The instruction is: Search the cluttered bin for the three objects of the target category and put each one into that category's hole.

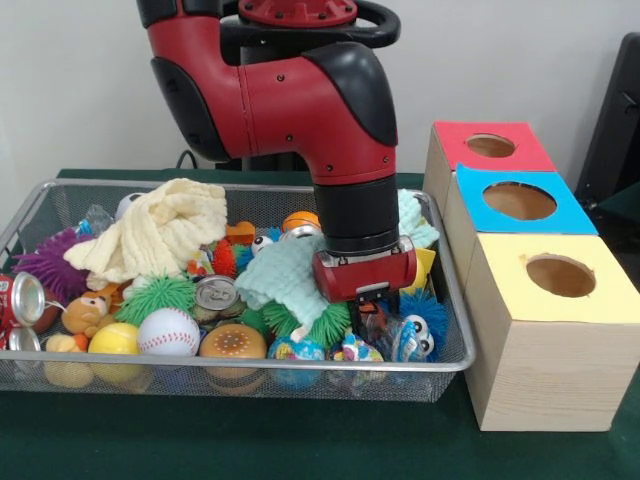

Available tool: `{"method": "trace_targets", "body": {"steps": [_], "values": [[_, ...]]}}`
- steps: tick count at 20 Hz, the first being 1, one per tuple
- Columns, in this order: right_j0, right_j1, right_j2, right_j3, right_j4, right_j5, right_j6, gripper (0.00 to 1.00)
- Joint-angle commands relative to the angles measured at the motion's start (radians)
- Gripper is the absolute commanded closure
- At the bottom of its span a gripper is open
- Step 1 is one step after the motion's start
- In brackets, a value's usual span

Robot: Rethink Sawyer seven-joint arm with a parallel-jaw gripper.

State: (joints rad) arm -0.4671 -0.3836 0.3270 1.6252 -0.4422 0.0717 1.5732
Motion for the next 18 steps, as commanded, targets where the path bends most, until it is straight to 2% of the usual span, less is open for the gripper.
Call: {"method": "trace_targets", "body": {"steps": [1, 2, 4, 7, 10, 18], "values": [[-0.013, 0.053, -0.016, -0.045, -0.005, 0.030, 0.097, 1.00], [-0.016, 0.049, -0.011, -0.044, -0.003, 0.037, 0.094, 1.00], [-0.027, -0.003, 0.010, -0.014, 0.014, 0.077, 0.090, 1.00], [-0.050, -0.133, 0.048, 0.061, 0.058, 0.193, 0.072, 1.00], [-0.059, -0.197, 0.069, 0.088, 0.084, 0.256, 0.061, 1.00], [-0.052, -0.291, 0.073, 0.122, 0.124, 0.342, 0.069, 1.00]]}}
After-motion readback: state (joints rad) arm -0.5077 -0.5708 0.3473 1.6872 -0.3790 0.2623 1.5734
